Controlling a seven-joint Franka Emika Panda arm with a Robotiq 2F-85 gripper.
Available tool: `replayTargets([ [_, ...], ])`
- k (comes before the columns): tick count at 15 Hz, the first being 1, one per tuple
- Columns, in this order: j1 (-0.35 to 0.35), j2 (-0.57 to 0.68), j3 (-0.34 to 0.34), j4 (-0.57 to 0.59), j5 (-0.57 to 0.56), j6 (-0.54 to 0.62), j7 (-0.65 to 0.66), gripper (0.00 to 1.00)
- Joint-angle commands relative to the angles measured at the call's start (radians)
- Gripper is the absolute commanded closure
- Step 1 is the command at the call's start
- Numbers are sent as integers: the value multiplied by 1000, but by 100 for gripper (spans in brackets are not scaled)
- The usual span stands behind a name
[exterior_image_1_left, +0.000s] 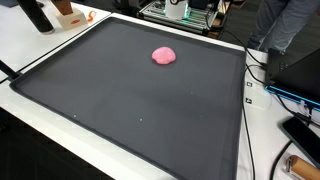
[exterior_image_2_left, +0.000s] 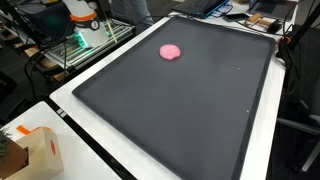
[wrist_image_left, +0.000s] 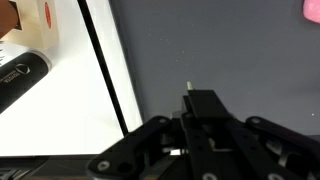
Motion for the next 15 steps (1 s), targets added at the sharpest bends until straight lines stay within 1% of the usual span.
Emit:
replayTargets([
  [1,-5,0,5,2,3,-3,-2,87],
  [11,-5,0,5,2,3,-3,-2,87],
  [12,-5,0,5,2,3,-3,-2,97],
  [15,35,23,-33,-5,99,-14,-94,97],
])
